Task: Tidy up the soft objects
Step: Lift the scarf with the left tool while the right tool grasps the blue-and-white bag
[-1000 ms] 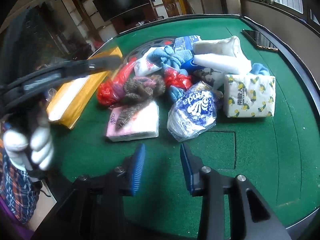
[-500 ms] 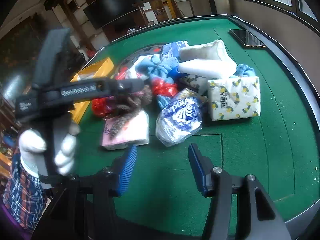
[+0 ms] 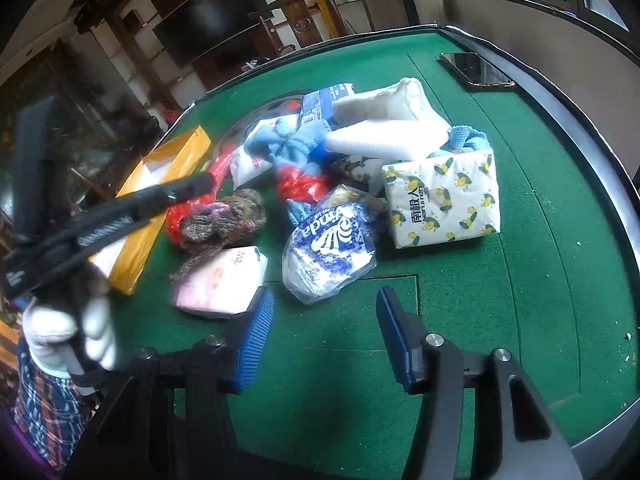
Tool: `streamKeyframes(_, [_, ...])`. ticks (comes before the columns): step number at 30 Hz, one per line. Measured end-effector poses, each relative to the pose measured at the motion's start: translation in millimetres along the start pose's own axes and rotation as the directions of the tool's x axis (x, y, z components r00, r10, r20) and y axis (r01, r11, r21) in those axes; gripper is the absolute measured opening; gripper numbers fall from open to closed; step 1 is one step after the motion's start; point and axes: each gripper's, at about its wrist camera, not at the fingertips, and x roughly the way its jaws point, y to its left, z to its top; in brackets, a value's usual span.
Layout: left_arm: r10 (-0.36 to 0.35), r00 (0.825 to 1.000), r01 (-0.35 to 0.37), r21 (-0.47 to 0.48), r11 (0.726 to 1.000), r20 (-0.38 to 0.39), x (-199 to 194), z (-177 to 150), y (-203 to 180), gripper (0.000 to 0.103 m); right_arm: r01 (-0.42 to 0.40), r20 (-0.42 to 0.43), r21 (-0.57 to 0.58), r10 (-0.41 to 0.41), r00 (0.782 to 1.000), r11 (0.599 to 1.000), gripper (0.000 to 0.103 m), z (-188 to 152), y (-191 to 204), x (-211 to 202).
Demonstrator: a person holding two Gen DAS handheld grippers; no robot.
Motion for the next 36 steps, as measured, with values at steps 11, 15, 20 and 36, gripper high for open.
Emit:
streamKeyframes(11, [-0.130, 0.991, 0.125, -0.116, 0.985, -0.041, -2.0, -2.7, 20.4, 0.062, -0.056, -0.007, 0.014, 0.056, 0.998, 0.998, 0.049, -0.2, 6.7, 5.4])
streamKeyframes(15, [-0.127, 0.987, 0.113, -0.136, 0.984, -0.098, 20.7, -5.5, 15.9, 0.063, -0.048, -0.007, 0.016, 0.048, 0.999, 0.999, 0.049, -2.2, 4.6, 4.6])
streamKeyframes(20, [-0.025, 0.987, 0.020, -0.034, 0.999, -0.158, 47.2, -11.1, -13.8, 0.074, -0.054, 0.006, 0.032, 0.054, 0.999, 0.998, 0.049, -1.3, -3.0, 1.4])
streamKeyframes(36, [-0.108, 0.989, 0.122, -0.135, 0.983, 0.104, -45.0, -14.1, 13.7, 0.053, -0.038, -0.017, 0.044, 0.038, 0.999, 0.998, 0.057, 16.5, 5.7, 17.4])
